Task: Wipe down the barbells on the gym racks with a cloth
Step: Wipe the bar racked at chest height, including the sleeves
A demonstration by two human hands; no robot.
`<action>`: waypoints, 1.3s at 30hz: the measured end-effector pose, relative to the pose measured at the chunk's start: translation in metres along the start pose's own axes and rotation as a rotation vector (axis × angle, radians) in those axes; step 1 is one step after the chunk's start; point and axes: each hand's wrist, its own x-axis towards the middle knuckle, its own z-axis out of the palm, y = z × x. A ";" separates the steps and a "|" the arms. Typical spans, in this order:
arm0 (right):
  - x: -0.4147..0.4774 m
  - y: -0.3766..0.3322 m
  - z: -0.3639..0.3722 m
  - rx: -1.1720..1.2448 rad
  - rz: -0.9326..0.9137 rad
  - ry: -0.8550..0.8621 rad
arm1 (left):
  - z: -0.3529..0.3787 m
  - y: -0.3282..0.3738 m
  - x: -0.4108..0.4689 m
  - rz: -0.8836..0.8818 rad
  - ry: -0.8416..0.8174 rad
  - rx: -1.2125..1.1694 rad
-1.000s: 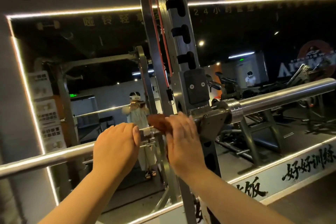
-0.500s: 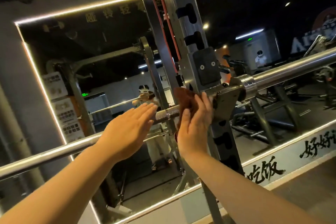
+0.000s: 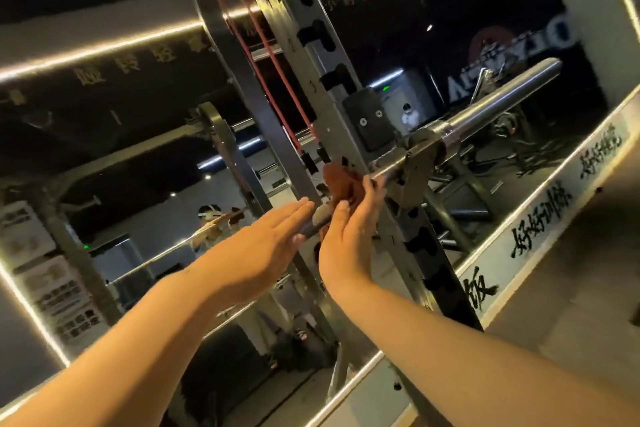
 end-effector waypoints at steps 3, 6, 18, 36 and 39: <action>-0.031 -0.011 0.010 0.026 0.137 -0.065 | -0.003 -0.011 -0.001 0.066 -0.004 -0.006; -0.044 -0.011 0.016 0.078 0.226 -0.117 | 0.002 -0.015 -0.001 0.106 0.022 -0.092; 0.021 -0.029 0.015 0.353 0.239 0.332 | 0.006 -0.011 0.000 0.098 0.080 -0.121; 0.037 -0.022 0.002 0.116 0.253 0.236 | 0.004 0.001 0.041 0.102 0.039 -0.150; 0.044 -0.006 -0.010 -0.188 0.108 0.322 | 0.007 0.000 0.039 0.097 0.063 -0.144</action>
